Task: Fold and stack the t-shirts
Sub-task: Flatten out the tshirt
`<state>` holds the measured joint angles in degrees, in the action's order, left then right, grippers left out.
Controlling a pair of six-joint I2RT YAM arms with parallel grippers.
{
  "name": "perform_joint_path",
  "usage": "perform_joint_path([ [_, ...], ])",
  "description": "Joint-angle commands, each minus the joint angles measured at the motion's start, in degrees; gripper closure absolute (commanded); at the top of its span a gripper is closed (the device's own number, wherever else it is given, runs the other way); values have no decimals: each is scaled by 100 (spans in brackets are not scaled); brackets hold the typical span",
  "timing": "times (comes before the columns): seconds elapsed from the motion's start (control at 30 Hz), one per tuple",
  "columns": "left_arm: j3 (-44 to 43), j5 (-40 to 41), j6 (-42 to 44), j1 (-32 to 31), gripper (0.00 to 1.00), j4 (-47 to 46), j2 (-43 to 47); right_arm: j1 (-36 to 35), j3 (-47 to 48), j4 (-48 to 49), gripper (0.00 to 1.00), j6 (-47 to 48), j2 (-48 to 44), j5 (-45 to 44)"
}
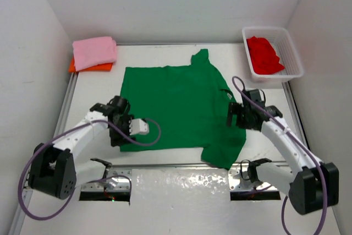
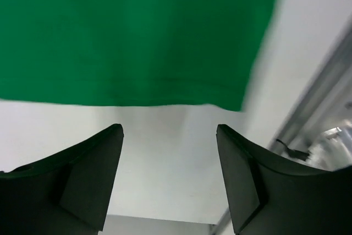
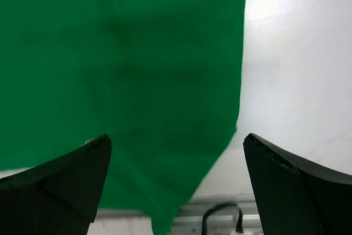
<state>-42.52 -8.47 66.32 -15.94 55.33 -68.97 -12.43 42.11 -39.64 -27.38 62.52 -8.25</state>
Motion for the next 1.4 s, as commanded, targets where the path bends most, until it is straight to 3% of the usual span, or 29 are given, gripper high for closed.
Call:
perform_joint_path([
  [0.0, 566, 20, 557, 4, 32, -381, 656, -5, -571, -123, 1, -593, -723, 534],
  [0.1, 877, 21, 452, 4, 30, -917, 762, -5, -1151, -71, 1, -707, -943, 789],
  [0.3, 1105, -488, 723, -5, 29, -682, 753, -5, -1582, -193, 4, -901, -996, 1238],
  [0.47, 1176, -630, 627, -110, 28, -804, 666, -67, -2136, 271, 10, -1392, -1137, 1422],
  [0.57, 1526, -280, 383, -347, 28, -1478, 499, -374, -2470, 702, 13, -1647, -953, 1327],
  [0.63, 1825, 563, -64, -663, 29, -2573, 228, -689, -2637, 922, 15, -1762, -628, 1125],
  [0.7, 2055, 1203, -277, -761, 34, -3061, 16, -857, -2655, 1107, 16, -1885, -278, 940],
  [0.73, 2038, 1277, -478, -761, 37, -3255, -133, -928, -2681, 1177, 21, -1903, -189, 887],
  [0.8, 1959, 1330, -629, -761, 50, -3301, -187, -928, -2760, 1528, 44, -2043, -91, 939],
  [0.83, 1897, 1261, -725, -761, 71, -3248, -178, -928, -2839, 1634, 78, -2122, -91, 957],
  [0.87, 1845, 1217, -761, -761, 80, -3196, -152, -920, -2848, 1800, 93, -2210, -108, 957],
  [0.9, 1774, 1155, -814, -752, 88, -3143, -143, -911, -2840, 1845, 100, -2324, -117, 922],
  [0.93, 1713, 1146, -997, -761, 100, -3099, -108, -911, -2727, 1906, 100, -2334, -135, 887],
  [1.0, 1432, 1198, -1182, -744, 100, -3099, -82, -841, -2489, 2056, 100, -2194, -48, 860],
  [1.1, 739, 1304, -1447, -595, 100, -3265, -143, -429, -1507, 2241, 100, -1755, 505, 1078],
  [1.2, -849, 1523, -1631, -165, 100, -3590, -625, 125, 748, 1857, 100, -1107, 1634, 1404],
  [1.23, -1455, 1532, -1736, 202, 100, -3591, -870, 239, 2382, 1637, 100, -929, 1980, 1475],
  [1.27, -2226, 1428, -2155, 415, 100, -3356, -1464, 345, 3277, 1426, 100, -753, 2349, 1475],
  [1.3, -3974, 1305, -2463, 643, 100, -3118, -1801, 546, 4304, 876, 100, -552, 2744, 1467],
  [1.33, -4914, 1165, -2771, 837, 100, -2864, -2187, 653, 5306, 583, 100, -523, 3574, 1484],
  [1.37, -5907, 885, -3366, 1187, 100, -2357, -2878, 758, 7431, 345, 100, -549, 3983, 1580],
])
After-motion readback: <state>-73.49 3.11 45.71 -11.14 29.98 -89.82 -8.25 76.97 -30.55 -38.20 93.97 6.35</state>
